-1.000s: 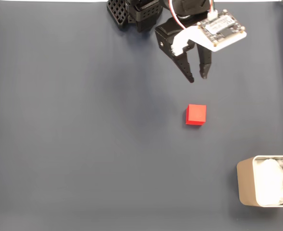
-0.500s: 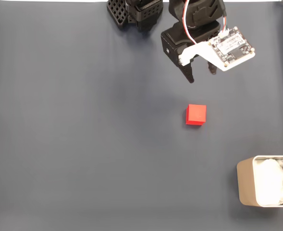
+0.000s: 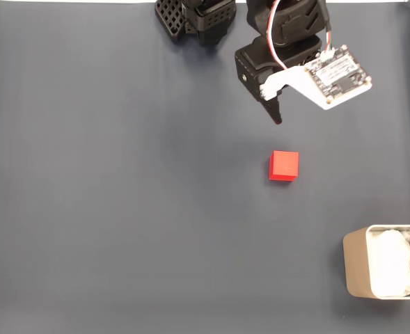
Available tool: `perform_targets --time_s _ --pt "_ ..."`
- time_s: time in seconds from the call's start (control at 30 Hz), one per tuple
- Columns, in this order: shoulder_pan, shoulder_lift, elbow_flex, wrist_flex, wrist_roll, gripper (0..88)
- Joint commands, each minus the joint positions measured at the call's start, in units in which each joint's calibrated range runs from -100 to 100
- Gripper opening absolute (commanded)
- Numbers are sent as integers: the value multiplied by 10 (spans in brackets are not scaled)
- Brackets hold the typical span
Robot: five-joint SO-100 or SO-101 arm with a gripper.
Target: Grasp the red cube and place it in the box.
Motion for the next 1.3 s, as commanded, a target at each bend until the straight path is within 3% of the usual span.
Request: perform_targets --time_s 0.0,0.27,1.27 --pt "19 3 -30 -18 -10 355" --pt "33 11 -14 -37 -15 396" --pt "42 28 152 -200 2 423"
